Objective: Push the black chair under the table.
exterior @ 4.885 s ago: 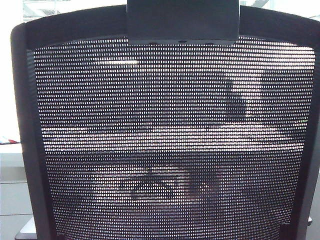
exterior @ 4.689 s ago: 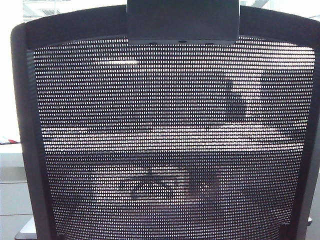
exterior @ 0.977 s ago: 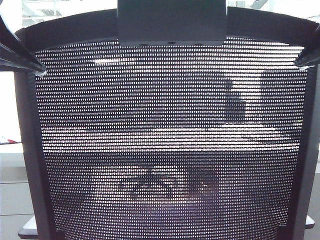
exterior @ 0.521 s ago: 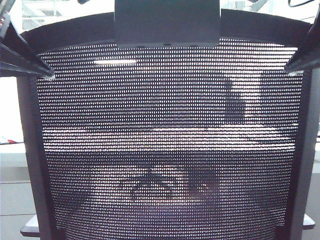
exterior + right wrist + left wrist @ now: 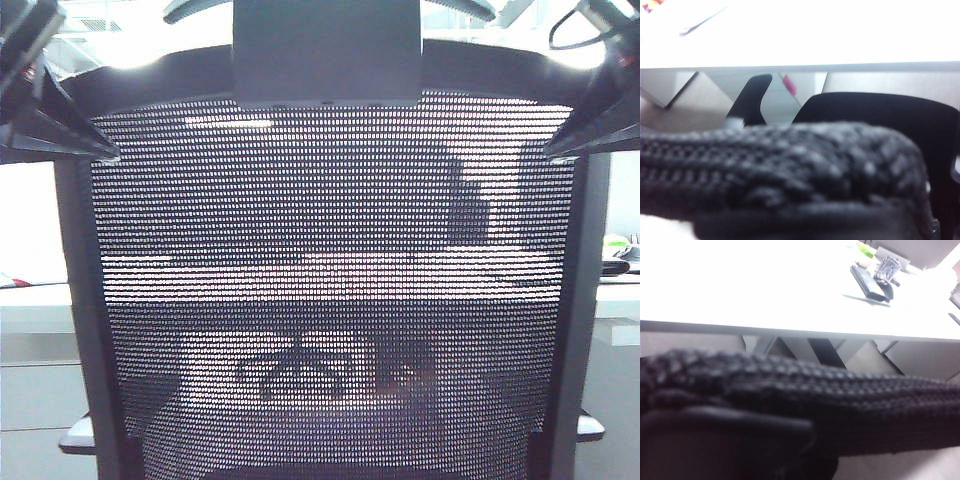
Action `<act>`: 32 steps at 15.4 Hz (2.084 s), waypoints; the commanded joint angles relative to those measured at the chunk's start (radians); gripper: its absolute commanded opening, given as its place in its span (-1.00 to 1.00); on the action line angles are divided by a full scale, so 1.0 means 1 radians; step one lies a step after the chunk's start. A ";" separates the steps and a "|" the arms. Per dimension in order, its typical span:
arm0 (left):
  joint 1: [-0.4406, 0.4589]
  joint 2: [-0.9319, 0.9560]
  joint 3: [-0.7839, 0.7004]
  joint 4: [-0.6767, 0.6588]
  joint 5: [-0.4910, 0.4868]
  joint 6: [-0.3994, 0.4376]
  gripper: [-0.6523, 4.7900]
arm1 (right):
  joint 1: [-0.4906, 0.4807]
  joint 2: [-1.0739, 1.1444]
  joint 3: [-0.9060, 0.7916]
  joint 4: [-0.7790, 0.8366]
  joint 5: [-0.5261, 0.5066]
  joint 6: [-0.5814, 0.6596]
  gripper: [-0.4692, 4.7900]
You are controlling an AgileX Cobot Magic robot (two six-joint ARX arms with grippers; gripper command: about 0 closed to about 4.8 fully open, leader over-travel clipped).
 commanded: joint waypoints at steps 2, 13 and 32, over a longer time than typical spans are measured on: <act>0.014 0.101 0.016 0.137 -0.085 0.003 -0.78 | -0.013 0.072 0.016 0.170 0.086 0.029 -0.84; 0.016 0.331 0.150 0.276 -0.134 0.024 -0.78 | -0.014 0.324 0.184 0.304 0.095 0.050 -0.84; 0.015 0.631 0.402 0.428 -0.130 0.024 -0.78 | -0.021 0.639 0.413 0.392 0.110 0.043 -0.84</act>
